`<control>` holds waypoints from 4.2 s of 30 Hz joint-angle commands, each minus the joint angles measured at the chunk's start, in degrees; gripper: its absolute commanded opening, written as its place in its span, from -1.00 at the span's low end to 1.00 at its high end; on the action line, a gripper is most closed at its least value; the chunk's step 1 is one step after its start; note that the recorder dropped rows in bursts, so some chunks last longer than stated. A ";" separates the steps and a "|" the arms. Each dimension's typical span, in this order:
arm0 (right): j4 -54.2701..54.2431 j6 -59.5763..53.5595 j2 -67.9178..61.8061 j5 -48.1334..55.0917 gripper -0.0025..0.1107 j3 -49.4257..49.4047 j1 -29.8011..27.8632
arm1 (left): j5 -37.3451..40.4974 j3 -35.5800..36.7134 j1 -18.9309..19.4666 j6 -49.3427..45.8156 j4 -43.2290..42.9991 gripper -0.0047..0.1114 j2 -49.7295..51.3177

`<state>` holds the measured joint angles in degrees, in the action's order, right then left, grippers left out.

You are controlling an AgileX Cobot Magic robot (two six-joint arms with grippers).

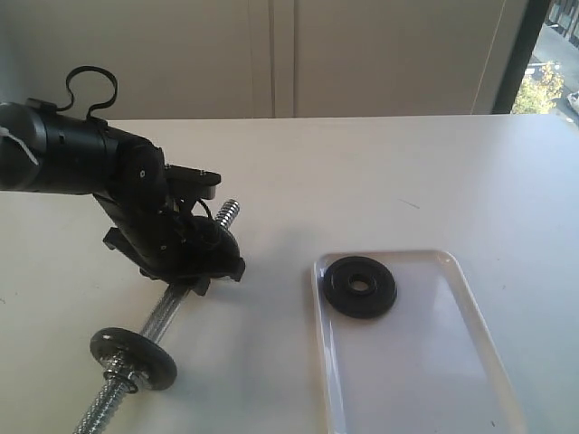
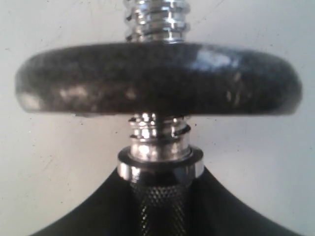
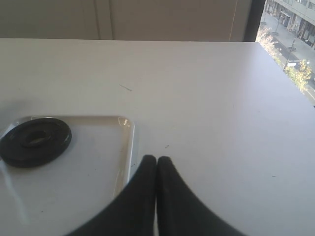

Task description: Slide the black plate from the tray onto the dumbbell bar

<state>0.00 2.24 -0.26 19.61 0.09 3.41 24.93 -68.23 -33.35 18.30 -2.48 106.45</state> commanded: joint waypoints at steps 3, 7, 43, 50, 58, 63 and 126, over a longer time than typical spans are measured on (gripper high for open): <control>0.00 0.07 0.26 -0.35 -0.96 -0.09 0.14 | 1.58 -0.42 0.03 -0.28 -1.73 -0.92 -5.36; 0.00 0.07 0.26 -0.35 -0.96 -0.09 0.14 | 2.59 -0.42 0.03 -0.28 -2.30 -0.92 -6.36; -6.66 9.19 0.26 -55.96 -0.96 -0.09 0.14 | 5.06 -0.42 -0.07 -13.16 5.22 -0.92 -7.68; 4.49 36.29 0.26 -27.37 -0.96 2.24 0.14 | 4.43 -0.42 -0.07 -13.16 5.22 -0.92 -7.69; 1.36 28.95 -18.33 -7.16 -0.96 14.93 4.22 | 5.91 -0.42 -0.07 -16.85 5.22 -0.92 -7.69; -15.00 0.18 -39.66 5.64 -0.96 28.14 10.42 | 6.02 -0.42 -0.07 -17.34 5.22 -0.92 -7.69; -1.31 -21.06 -119.22 26.82 0.71 74.09 23.46 | 4.71 -0.42 -0.07 -21.73 5.78 -0.92 -7.69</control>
<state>-2.65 -18.62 -117.02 45.24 74.93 26.89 31.66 -67.88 -33.35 -2.47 3.41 100.94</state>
